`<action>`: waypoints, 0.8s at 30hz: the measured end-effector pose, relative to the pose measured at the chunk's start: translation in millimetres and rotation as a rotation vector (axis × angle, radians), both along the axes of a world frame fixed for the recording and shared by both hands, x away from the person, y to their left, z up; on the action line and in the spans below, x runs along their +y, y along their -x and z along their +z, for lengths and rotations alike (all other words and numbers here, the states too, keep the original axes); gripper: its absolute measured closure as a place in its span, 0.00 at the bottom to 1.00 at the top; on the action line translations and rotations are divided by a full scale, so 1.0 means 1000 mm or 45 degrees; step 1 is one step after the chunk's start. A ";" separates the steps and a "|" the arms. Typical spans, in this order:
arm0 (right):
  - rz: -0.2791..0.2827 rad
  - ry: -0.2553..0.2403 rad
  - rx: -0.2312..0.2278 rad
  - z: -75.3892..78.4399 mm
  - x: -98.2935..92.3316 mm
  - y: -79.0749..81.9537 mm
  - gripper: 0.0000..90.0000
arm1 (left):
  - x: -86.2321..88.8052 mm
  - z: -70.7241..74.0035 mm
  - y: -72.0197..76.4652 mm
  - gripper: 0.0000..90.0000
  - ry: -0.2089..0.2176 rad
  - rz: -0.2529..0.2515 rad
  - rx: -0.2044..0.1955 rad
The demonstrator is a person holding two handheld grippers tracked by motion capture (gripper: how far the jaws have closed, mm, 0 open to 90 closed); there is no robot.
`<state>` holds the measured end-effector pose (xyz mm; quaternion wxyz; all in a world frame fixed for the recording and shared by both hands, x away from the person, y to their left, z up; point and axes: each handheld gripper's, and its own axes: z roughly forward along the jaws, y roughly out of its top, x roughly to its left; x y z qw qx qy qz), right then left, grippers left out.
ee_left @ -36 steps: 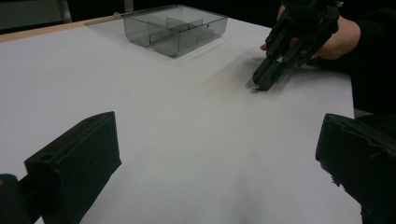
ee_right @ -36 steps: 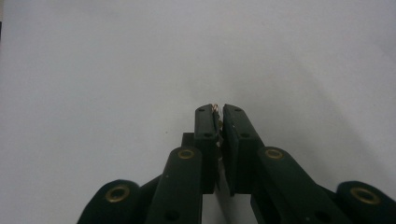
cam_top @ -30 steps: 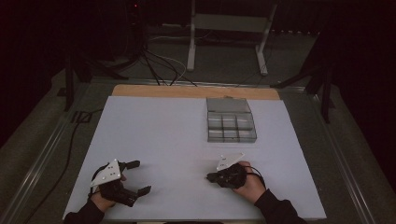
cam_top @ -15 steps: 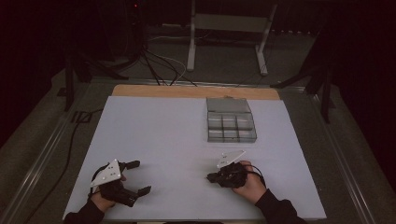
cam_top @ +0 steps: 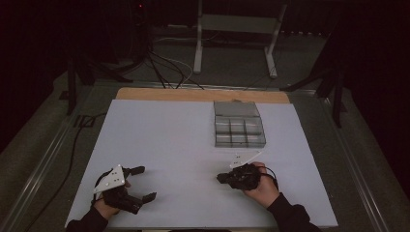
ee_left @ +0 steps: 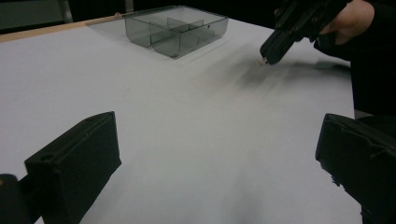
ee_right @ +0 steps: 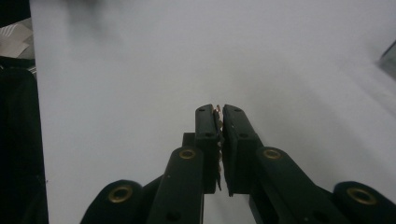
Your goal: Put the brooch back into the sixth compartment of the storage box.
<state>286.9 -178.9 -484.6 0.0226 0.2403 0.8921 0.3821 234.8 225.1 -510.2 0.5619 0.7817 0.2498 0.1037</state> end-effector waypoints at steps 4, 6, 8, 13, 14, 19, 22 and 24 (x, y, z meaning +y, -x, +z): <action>-0.017 -0.016 -0.007 0.005 -0.002 -0.003 0.95 | 0.000 0.000 0.000 0.01 0.003 0.002 -0.001; -0.023 -0.013 -0.009 0.005 -0.002 -0.003 0.95 | 0.000 0.000 0.000 0.01 -0.001 0.001 -0.002; -0.030 -0.006 -0.015 0.007 -0.002 -0.005 0.95 | 0.000 0.000 0.000 0.01 0.003 0.001 -0.001; -0.054 -0.018 -0.018 0.011 -0.005 -0.010 0.94 | 0.000 0.000 0.000 0.01 0.001 -0.002 -0.002; -0.054 -0.018 -0.018 0.011 -0.005 -0.010 0.94 | 0.000 0.000 0.000 0.01 0.003 -0.001 -0.001; -0.087 -0.038 -0.026 0.021 -0.011 -0.019 0.94 | 0.000 0.000 0.000 0.01 0.001 0.000 0.002; -0.113 -0.054 -0.022 0.025 -0.016 -0.023 0.95 | 0.000 0.000 0.000 0.01 -0.004 -0.001 -0.003; -0.122 -0.055 -0.031 0.028 -0.018 -0.025 0.95 | 0.000 0.000 0.000 0.01 -0.003 -0.002 -0.001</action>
